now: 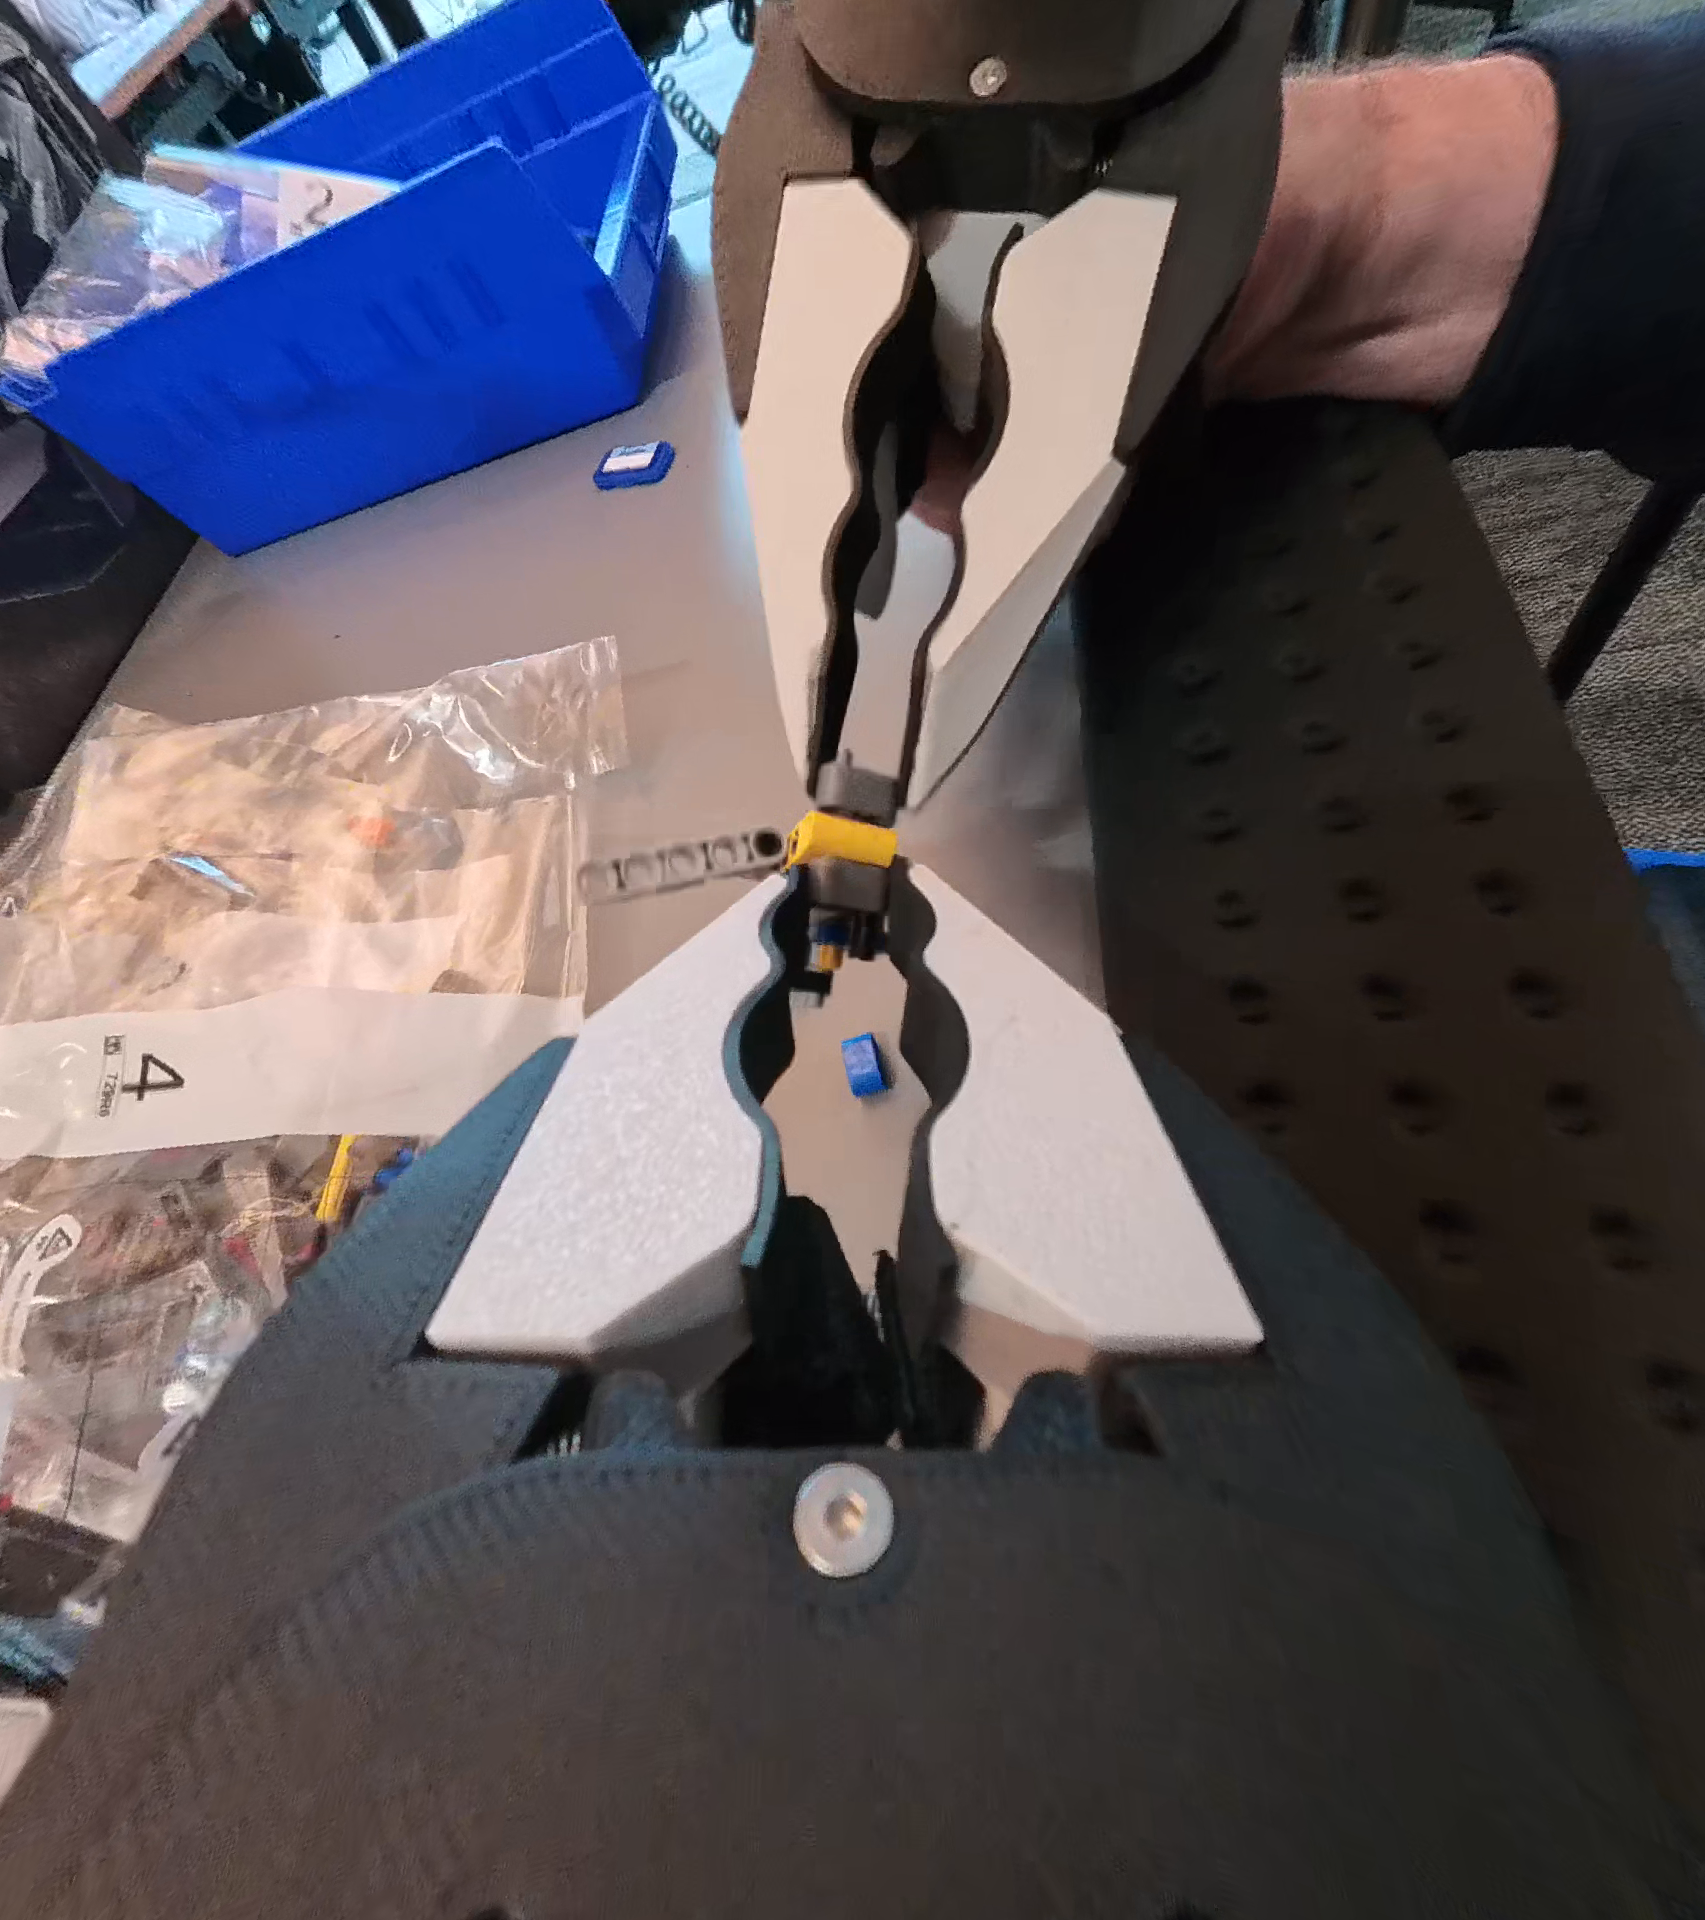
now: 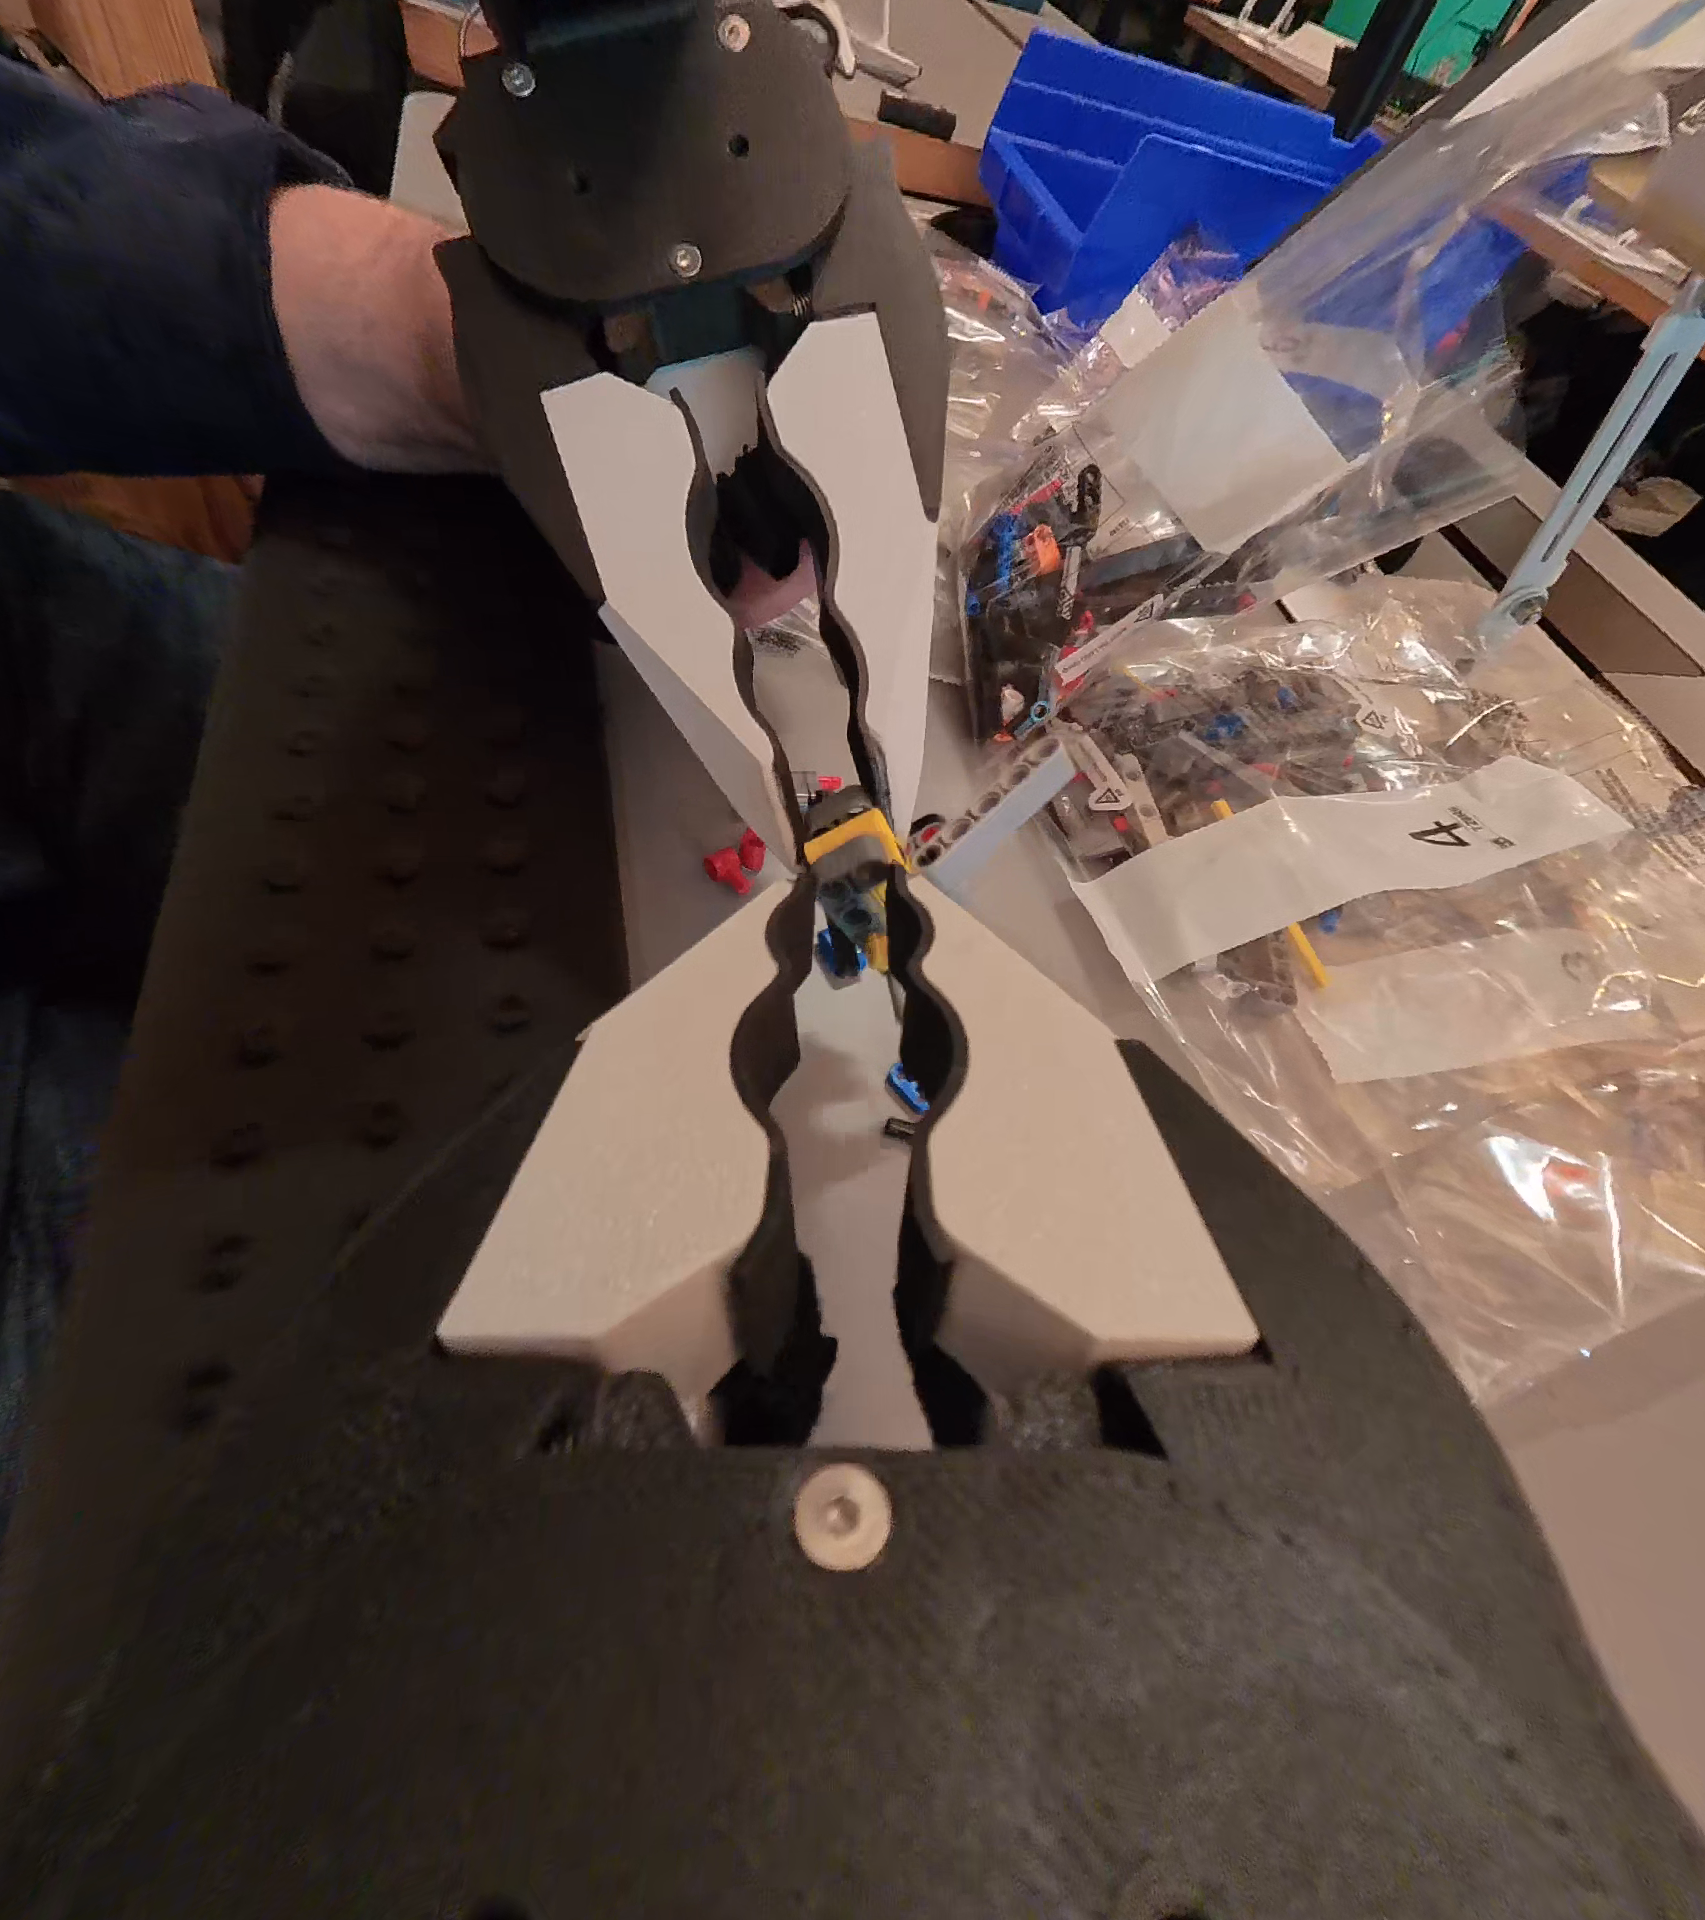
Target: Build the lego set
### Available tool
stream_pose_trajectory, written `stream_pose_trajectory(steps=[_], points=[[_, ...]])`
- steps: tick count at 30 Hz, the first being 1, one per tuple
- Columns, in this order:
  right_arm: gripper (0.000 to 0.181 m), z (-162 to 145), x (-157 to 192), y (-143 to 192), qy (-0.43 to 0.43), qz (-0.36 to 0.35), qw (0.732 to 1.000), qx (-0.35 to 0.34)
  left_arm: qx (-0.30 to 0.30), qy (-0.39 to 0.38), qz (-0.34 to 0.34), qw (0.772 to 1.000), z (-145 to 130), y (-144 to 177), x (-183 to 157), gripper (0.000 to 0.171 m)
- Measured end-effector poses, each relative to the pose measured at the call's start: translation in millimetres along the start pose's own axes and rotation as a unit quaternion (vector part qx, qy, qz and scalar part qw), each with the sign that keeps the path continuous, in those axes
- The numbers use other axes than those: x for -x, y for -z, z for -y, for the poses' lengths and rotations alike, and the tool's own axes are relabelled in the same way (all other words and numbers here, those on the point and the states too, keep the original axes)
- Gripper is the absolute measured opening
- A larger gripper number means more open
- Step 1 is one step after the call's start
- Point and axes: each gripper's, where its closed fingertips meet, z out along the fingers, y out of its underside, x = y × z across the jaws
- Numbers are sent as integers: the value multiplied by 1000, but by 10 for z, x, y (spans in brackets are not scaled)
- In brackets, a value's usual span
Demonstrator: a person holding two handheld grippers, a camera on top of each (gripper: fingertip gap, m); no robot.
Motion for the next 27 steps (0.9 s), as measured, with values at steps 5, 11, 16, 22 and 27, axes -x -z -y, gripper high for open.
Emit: stream_pose_trajectory(steps=[5, 11, 16, 22, 27], points=[[28, -47, -95, 51, -1, -19, 1000, 3, -29, 30, -29, 999, 60, 47, -35, 15], [12, -76, 17, -29, 6, 7, 1000, 19, -44, 54, -42, 997, 100, 60, -28, 15], [10, 26, 8, 45, -41, 31, 999, -18, -72, 97, -53, 991, 168, 71, 22, 24], [9, 114, 0, 100, -89, 59, 993, -54, -72, 113, -63, 989, 176, 30, -3, 32], [10, 134, 13, 93, -115, 79, 988, -64, -67, 108, -63, 990, 172, 17, -25, 20]])
